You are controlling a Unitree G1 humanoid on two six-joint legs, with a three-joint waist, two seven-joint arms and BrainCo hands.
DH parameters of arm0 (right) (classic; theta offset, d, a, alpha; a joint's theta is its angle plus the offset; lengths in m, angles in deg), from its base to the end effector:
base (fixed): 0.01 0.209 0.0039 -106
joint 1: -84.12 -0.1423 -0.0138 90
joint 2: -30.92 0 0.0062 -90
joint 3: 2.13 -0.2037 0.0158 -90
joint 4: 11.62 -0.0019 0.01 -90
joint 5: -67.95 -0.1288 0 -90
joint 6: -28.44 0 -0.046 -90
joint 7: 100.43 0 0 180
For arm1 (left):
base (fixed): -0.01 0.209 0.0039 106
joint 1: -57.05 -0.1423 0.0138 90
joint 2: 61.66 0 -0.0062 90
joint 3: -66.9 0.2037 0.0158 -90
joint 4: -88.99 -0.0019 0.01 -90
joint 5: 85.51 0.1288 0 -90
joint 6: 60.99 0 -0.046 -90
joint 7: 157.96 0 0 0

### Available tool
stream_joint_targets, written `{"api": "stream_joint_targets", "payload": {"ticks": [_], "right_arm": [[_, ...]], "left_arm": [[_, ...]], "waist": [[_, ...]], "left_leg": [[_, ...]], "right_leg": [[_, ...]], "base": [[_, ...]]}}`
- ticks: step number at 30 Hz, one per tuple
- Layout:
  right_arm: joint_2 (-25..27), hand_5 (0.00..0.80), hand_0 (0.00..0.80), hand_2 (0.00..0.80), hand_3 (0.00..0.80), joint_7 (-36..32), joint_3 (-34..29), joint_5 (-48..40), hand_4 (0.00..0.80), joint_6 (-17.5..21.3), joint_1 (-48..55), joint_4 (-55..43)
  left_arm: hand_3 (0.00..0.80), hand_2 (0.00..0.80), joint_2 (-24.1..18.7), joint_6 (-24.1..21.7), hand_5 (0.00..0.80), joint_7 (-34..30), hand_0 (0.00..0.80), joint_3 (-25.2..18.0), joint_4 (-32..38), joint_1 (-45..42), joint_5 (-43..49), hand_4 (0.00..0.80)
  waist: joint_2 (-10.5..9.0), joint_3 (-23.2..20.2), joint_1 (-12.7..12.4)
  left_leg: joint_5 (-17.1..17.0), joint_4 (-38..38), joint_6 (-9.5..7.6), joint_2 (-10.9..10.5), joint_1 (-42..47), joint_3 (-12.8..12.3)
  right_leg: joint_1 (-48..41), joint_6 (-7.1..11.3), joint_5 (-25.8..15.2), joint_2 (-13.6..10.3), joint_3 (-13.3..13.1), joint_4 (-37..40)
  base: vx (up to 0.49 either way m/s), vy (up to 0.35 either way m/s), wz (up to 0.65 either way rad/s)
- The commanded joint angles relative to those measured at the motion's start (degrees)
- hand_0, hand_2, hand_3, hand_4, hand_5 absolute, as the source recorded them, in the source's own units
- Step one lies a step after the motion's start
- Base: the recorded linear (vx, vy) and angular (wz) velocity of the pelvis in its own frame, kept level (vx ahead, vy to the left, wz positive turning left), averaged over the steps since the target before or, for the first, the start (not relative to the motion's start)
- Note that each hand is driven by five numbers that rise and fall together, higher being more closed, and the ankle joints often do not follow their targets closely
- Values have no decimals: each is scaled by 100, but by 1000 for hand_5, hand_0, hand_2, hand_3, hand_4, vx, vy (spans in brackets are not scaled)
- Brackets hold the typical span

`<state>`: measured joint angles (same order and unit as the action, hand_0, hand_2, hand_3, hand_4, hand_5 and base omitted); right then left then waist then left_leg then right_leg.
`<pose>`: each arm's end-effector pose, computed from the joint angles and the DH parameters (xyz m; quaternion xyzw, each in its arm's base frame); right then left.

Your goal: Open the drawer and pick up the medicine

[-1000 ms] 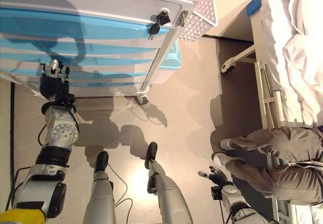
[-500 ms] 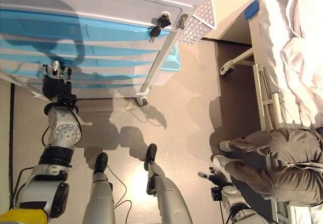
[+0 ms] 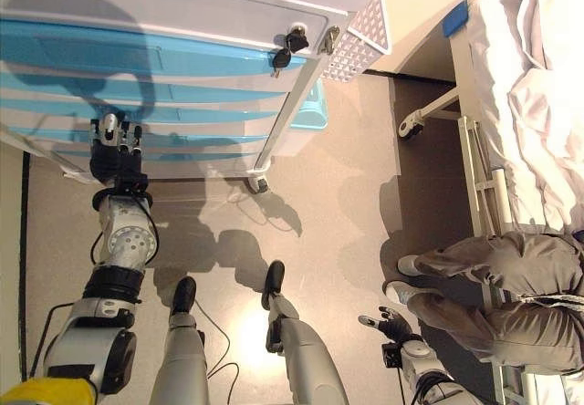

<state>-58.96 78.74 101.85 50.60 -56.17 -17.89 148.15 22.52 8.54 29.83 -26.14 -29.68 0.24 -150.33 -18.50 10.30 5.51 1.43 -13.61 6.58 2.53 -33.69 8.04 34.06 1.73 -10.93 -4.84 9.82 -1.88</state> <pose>0.1515 -0.2294 -0.1003 -0.0693 0.4446 -0.0402 0.8921 0.3044 0.2389 0.1114 -0.3914 -0.1991 0.1395 0.8875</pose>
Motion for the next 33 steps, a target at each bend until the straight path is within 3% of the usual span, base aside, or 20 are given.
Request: {"api": "stream_joint_targets", "payload": {"ticks": [1, 15, 33], "right_arm": [[195, 0, 0, 0, 0, 55, 89, 173, 0, -26, 39, 16], [164, 0, 0, 0, 0, 49, 55, 169, 0, -22, 78, 21], [78, 0, 0, 0, 0, 68, -27, 143, 0, 13, 107, 53]], "left_arm": [[0, 0, -139, -99, 0, -589, 0, 238, 513, 383, 235, 0], [0, 0, -35, 13, 0, -683, 0, 314, 496, 190, 282, 0], [0, 0, 451, 185, 0, -945, 0, 307, 482, -538, 63, 0]], "waist": [[225, -98, 174], [229, -76, 155], [251, 26, 42]], "left_leg": [[-249, 293, -465, -217, -215, 70], [-274, 306, -461, -221, -226, 86], [-300, 302, -477, -238, -233, 93]], "right_leg": [[-165, 446, 573, 143, 150, -633], [-128, 443, 569, 132, 169, -670], [-97, 434, 571, 99, 216, -741]], "base": [[0, 0, 0], [0, 0, 0], [0, 0, 0]]}}
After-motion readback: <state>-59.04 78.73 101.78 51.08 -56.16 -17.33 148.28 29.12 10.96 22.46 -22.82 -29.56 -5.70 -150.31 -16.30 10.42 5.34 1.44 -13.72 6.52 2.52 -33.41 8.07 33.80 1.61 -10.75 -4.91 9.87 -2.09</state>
